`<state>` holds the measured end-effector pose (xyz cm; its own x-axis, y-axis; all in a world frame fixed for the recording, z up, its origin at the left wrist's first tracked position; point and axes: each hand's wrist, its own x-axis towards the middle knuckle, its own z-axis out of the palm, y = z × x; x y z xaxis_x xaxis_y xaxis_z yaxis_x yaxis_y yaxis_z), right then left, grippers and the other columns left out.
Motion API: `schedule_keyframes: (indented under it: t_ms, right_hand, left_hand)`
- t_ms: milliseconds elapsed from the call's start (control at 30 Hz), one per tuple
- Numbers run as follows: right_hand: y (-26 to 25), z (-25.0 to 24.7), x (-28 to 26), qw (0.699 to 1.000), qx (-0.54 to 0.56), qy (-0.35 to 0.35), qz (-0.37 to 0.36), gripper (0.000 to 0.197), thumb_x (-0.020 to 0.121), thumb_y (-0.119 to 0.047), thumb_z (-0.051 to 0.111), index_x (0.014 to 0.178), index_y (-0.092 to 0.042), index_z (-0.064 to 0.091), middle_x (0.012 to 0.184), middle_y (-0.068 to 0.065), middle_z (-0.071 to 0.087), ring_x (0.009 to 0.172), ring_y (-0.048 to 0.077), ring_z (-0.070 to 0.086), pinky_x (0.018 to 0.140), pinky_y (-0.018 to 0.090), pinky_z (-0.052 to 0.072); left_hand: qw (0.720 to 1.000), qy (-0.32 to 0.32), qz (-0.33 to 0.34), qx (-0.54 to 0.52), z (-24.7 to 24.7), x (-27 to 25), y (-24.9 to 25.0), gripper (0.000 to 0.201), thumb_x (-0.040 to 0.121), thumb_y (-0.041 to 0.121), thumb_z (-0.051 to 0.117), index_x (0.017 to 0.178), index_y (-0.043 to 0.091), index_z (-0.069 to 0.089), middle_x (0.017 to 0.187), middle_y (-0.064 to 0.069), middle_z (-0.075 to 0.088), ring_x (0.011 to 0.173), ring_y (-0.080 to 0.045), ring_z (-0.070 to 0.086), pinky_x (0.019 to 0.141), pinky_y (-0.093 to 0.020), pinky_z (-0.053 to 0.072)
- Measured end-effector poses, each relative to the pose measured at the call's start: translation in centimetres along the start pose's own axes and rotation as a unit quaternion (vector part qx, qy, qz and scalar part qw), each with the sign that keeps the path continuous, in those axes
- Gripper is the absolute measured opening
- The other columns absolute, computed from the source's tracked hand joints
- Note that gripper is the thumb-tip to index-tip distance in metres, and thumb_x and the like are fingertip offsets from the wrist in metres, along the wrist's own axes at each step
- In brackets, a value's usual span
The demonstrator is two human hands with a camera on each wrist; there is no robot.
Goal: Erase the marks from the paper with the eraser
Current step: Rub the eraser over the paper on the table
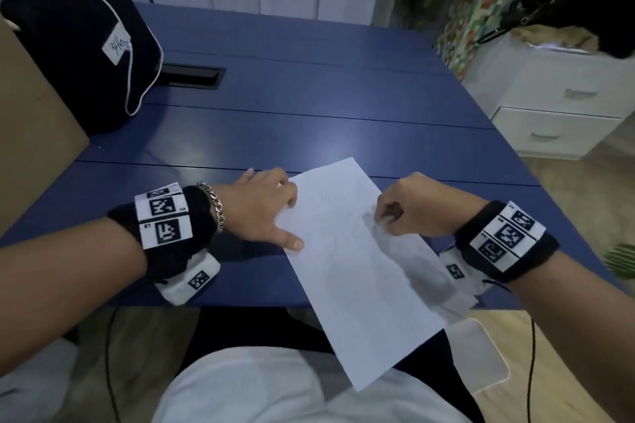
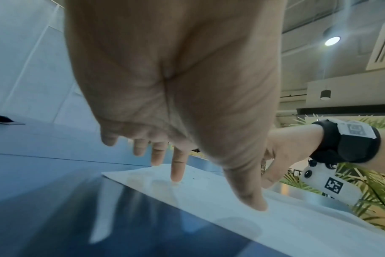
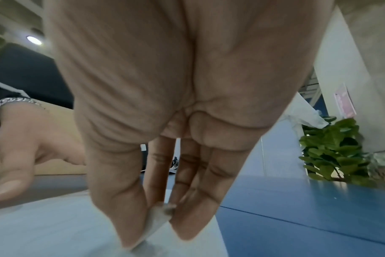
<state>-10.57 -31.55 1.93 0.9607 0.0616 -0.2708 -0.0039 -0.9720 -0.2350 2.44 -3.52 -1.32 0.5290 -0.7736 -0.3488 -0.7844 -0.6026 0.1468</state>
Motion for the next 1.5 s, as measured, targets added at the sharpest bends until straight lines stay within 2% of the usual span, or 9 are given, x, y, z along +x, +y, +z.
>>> schedule_keyframes:
  t_ms: [67, 133, 233, 333, 800, 1067, 1233, 1367, 1500]
  right_hand:
    - [-0.5, -0.1, 0.5, 1.000, -0.002, 0.029, -0.002, 0.015, 0.085, -0.019, 0.072, 0.096, -0.027, 0.079, 0.080, -0.015, 0.073, 0.077, 0.007, 0.068, 0.072, 0.030, 0.059]
    - [-1.4, 0.1, 1.2, 0.998, 0.008, 0.057, -0.007, 0.010, 0.087, -0.025, 0.075, 0.097, -0.025, 0.078, 0.081, -0.013, 0.073, 0.078, 0.008, 0.068, 0.073, 0.029, 0.058]
    - [-2.7, 0.9, 2.4, 0.996, 0.001, 0.088, -0.021, 0.012, 0.090, -0.027, 0.071, 0.098, -0.021, 0.079, 0.081, -0.008, 0.074, 0.078, 0.012, 0.067, 0.073, 0.031, 0.058]
    - [-3.1, 1.1, 3.2, 0.995, -0.023, 0.094, -0.001, 0.015, 0.091, -0.024, 0.067, 0.096, -0.016, 0.078, 0.079, -0.001, 0.072, 0.076, 0.019, 0.065, 0.069, 0.034, 0.056]
    - [-3.5, 1.7, 3.1, 0.995, -0.023, 0.090, -0.024, 0.014, 0.083, -0.021, 0.066, 0.090, -0.024, 0.077, 0.077, -0.007, 0.070, 0.063, 0.010, 0.054, 0.065, 0.032, 0.055]
    - [-2.5, 0.7, 3.4, 0.996, -0.010, 0.090, 0.001, 0.011, 0.085, -0.026, 0.073, 0.092, -0.020, 0.080, 0.078, -0.005, 0.075, 0.075, 0.019, 0.068, 0.070, 0.035, 0.060]
    - [-4.5, 1.6, 2.0, 0.997, -0.023, 0.030, -0.066, 0.013, 0.084, -0.021, 0.071, 0.093, -0.019, 0.080, 0.078, -0.004, 0.075, 0.071, 0.018, 0.065, 0.066, 0.029, 0.053]
    - [-2.1, 0.6, 3.6, 0.996, -0.029, 0.085, -0.007, 0.011, 0.084, -0.022, 0.067, 0.086, -0.020, 0.078, 0.071, -0.005, 0.070, 0.071, 0.023, 0.063, 0.063, 0.033, 0.055]
    - [-2.7, 1.1, 2.6, 0.998, -0.014, 0.030, -0.044, 0.013, 0.082, -0.026, 0.073, 0.093, -0.026, 0.080, 0.078, -0.010, 0.075, 0.070, 0.007, 0.066, 0.068, 0.027, 0.057]
  left_hand:
    - [0.998, 0.034, 0.046, -0.036, -0.4, 0.9, 0.6, 0.096, 0.078, 0.084, 0.071, 0.147, 0.023, 0.042, 0.155, 0.003, 0.034, 0.146, -0.026, 0.038, 0.126, -0.052, 0.023]
    - [0.998, 0.000, 0.050, -0.047, -0.4, 2.1, 1.3, 0.113, 0.080, 0.082, 0.072, 0.166, 0.029, 0.021, 0.176, 0.000, 0.011, 0.163, -0.031, 0.011, 0.131, -0.058, 0.010]
    - [0.998, -0.063, 0.022, -0.008, 0.5, 3.7, 2.3, 0.134, 0.068, 0.099, 0.062, 0.166, 0.047, -0.014, 0.177, 0.002, -0.023, 0.162, -0.038, -0.021, 0.127, -0.067, -0.009]
    - [0.997, -0.078, 0.002, 0.017, 1.5, 4.5, 2.6, 0.141, 0.058, 0.107, 0.055, 0.161, 0.051, -0.024, 0.173, 0.004, -0.034, 0.159, -0.039, -0.030, 0.125, -0.067, -0.015]
    - [0.994, -0.106, -0.018, 0.030, 1.5, 4.8, 3.0, 0.149, 0.049, 0.111, 0.053, 0.156, 0.053, -0.033, 0.168, 0.006, -0.043, 0.155, -0.040, -0.037, 0.124, -0.068, -0.016]
    - [0.994, -0.104, -0.014, 0.028, 1.5, 4.8, 2.9, 0.149, 0.048, 0.112, 0.053, 0.156, 0.054, -0.032, 0.168, 0.007, -0.043, 0.155, -0.040, -0.037, 0.124, -0.068, -0.016]
    - [0.994, -0.105, -0.014, 0.035, 1.6, 4.8, 2.9, 0.150, 0.048, 0.111, 0.052, 0.156, 0.053, -0.034, 0.168, 0.006, -0.043, 0.155, -0.042, -0.036, 0.124, -0.069, -0.015]
    - [0.993, -0.111, -0.017, 0.034, 1.5, 4.7, 3.0, 0.151, 0.048, 0.111, 0.056, 0.156, 0.054, -0.034, 0.167, 0.007, -0.045, 0.154, -0.040, -0.039, 0.124, -0.068, -0.016]
    - [0.993, -0.111, -0.023, 0.029, 1.5, 4.7, 3.1, 0.153, 0.045, 0.111, 0.056, 0.155, 0.055, -0.034, 0.167, 0.007, -0.045, 0.153, -0.043, -0.039, 0.124, -0.069, -0.016]
